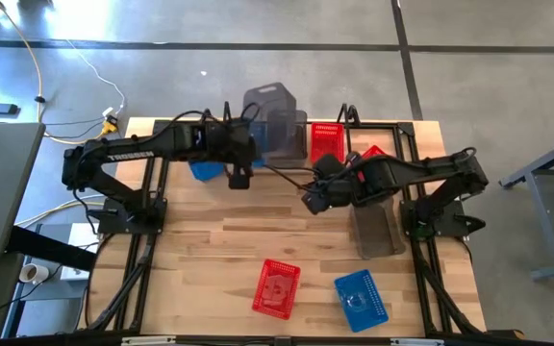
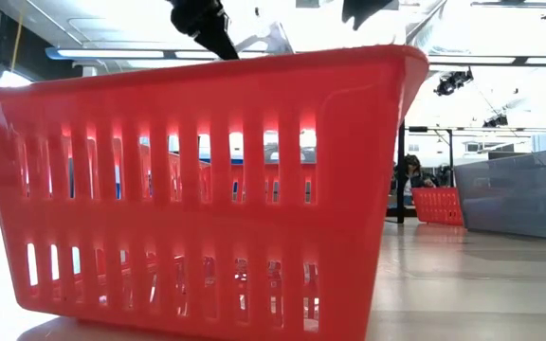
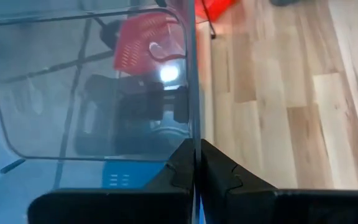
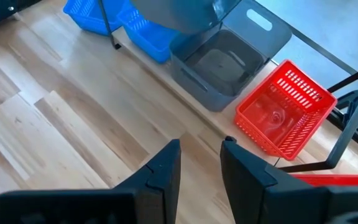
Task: Stack baskets on shelf by color
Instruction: Stack the bottom black bin on the black bin on the shelf
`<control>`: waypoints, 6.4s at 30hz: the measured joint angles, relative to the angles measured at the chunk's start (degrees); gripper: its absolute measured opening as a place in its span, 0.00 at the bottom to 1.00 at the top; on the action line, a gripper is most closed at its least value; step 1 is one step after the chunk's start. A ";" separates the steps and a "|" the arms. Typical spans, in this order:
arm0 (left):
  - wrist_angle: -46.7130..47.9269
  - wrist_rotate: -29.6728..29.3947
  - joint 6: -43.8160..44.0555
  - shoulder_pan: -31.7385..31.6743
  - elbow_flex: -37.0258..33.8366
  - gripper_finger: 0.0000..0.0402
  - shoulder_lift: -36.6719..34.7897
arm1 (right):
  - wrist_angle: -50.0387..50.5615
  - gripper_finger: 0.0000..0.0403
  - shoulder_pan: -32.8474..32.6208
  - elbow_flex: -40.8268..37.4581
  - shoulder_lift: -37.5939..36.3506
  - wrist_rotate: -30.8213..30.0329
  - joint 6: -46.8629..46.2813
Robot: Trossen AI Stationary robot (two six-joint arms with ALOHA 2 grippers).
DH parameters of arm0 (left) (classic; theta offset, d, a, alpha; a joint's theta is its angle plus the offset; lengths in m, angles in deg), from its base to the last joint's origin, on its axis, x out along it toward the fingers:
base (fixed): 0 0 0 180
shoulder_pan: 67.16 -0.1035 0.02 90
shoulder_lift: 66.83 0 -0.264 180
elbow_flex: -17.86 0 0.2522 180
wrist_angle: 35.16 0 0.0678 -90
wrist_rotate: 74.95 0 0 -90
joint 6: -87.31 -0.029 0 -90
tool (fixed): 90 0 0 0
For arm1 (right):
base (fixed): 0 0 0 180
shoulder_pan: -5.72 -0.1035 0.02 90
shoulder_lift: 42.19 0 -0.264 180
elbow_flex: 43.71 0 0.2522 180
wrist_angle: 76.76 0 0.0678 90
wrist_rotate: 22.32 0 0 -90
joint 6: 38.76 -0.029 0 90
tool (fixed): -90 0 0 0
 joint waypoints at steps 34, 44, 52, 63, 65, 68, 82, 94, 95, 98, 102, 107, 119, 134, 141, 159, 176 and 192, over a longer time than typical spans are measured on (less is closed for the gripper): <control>4.79 2.38 -3.92 -5.30 11.02 0.00 16.87 | 0.04 0.25 2.50 -0.02 0.00 -0.11 1.07; 5.13 2.91 -3.48 -5.08 11.02 0.00 17.81 | 0.00 0.25 2.45 -0.04 0.00 0.23 0.00; 5.25 2.25 -3.80 -5.19 10.99 0.00 19.29 | 0.00 0.25 2.44 -0.07 0.02 0.29 0.00; 6.07 2.42 -3.92 -5.25 11.04 0.00 20.89 | -0.02 0.25 2.44 -0.07 0.02 0.28 0.01; 6.35 2.68 -3.94 -5.23 11.00 0.00 21.19 | -0.02 0.25 2.44 -0.07 0.02 0.28 0.00; 5.76 2.73 -3.94 -5.19 10.99 0.00 21.08 | -0.02 0.25 2.44 -0.07 0.02 0.28 0.02; 5.55 -0.65 -3.97 -5.08 10.99 0.06 21.06 | -0.02 0.25 2.44 -0.07 0.02 0.42 0.00; 4.60 -0.46 -3.99 -4.38 10.99 0.17 21.02 | 0.00 0.25 2.44 -0.07 0.02 0.46 0.02; 4.38 -0.46 -3.99 -4.34 10.99 0.18 21.02 | 0.00 0.25 2.44 -0.07 0.02 0.46 0.02; 4.19 0.26 -3.96 -4.23 10.99 0.19 20.99 | 0.00 0.25 2.44 -0.07 0.02 0.48 0.00; 4.19 0.65 -3.57 -3.97 10.99 0.21 20.99 | 0.00 0.25 2.44 -0.07 0.02 0.48 0.02; 2.52 -0.39 -3.53 -3.53 11.12 0.20 20.60 | 0.00 0.25 2.44 -0.07 0.02 0.48 0.01; 18.11 -0.64 0.08 -4.57 21.79 0.20 20.51 | 0.24 0.25 2.44 -0.07 0.02 1.35 0.65; 22.54 -0.40 24.46 -13.08 22.51 0.20 20.58 | 0.22 0.25 7.76 -0.07 0.02 7.45 11.69; 20.19 1.10 28.06 -15.22 22.51 0.20 21.36 | 0.21 0.25 11.45 -0.07 0.02 10.73 18.03; 18.34 -7.17 30.29 -15.75 22.45 0.20 26.74 | 0.22 0.25 13.50 -0.09 0.02 12.44 21.27; 18.28 -3.16 29.63 -16.27 22.47 0.20 29.78 | 0.35 0.25 13.48 -0.09 0.02 12.96 21.05; 17.07 -0.90 30.63 -15.13 22.47 0.20 29.77 | 0.37 0.25 13.48 -0.09 0.02 12.92 21.03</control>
